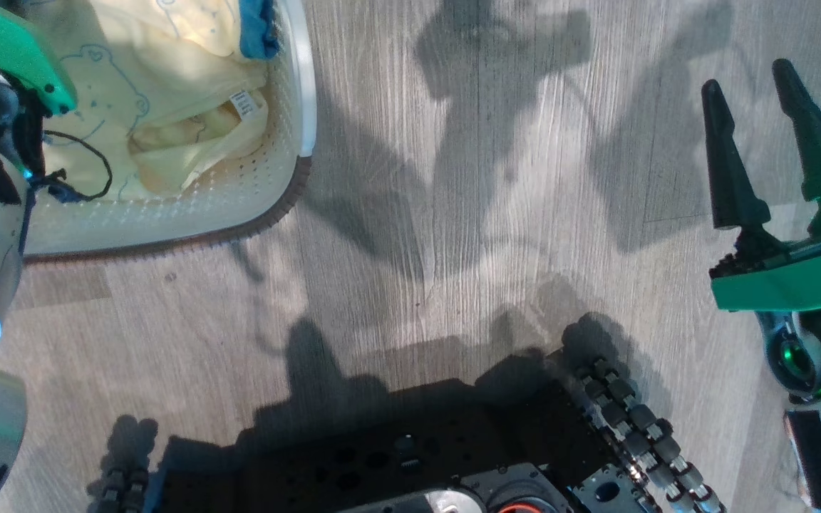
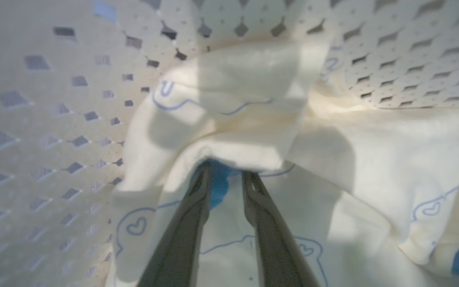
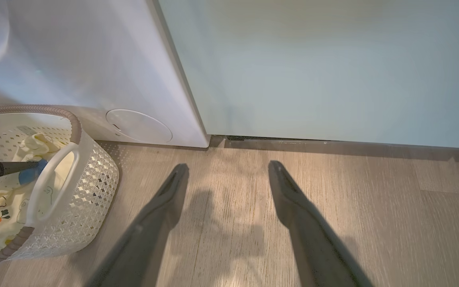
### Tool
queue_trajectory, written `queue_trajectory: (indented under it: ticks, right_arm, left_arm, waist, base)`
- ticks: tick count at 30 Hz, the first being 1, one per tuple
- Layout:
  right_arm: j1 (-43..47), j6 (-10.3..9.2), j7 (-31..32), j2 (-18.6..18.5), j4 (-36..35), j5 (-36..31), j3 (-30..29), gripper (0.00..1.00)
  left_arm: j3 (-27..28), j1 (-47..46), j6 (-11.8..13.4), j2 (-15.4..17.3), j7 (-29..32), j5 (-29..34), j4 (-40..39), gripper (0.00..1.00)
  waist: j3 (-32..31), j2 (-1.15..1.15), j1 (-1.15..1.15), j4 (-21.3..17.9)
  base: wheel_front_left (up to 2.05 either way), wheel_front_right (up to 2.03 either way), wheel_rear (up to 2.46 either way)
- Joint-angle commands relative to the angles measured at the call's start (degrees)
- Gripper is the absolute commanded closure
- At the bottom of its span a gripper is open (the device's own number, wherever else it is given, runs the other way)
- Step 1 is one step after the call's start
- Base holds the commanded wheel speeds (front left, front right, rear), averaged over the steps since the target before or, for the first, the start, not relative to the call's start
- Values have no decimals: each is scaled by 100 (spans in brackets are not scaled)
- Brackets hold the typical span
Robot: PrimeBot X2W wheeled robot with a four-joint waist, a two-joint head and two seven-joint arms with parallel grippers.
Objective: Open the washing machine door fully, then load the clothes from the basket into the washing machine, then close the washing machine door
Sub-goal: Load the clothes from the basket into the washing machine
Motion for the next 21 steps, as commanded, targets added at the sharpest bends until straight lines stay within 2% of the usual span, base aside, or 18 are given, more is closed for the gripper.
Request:
queue_trajectory:
  ticks: [1, 2, 5, 12, 21]
  right_arm:
    - [260, 2, -37, -127, -141, -30, 85, 0]
    - [257, 2, -37, -135, -141, -25, 89, 0]
    - [245, 2, -37, -155, -138, -11, 97, 0]
    - [177, 2, -37, -134, -110, 11, 120, 0]
    - [-79, 2, -37, 61, -24, 68, 231, 0]
  left_arm:
    - [143, 17, 93, 236, -30, -73, 21, 78]
    - [150, 13, 105, 236, -36, -84, 21, 100]
    - [168, -2, 99, 231, -73, -111, 21, 100]
    - [61, 11, -104, 168, -167, -46, 21, 100]
    - [-48, 182, -340, 231, -335, 22, 22, 100]
  waist:
    - [-5, 0, 0, 10]
    - [-8, 0, 0, 13]
    - [-15, 0, 0, 21]
    - [-59, 0, 0, 21]
    - [-221, 0, 0, -70]
  base:
    - [0, 0, 0]
    - [0, 0, 0]
    - [0, 0, 0]
    - [0, 0, 0]
    - [0, 0, 0]
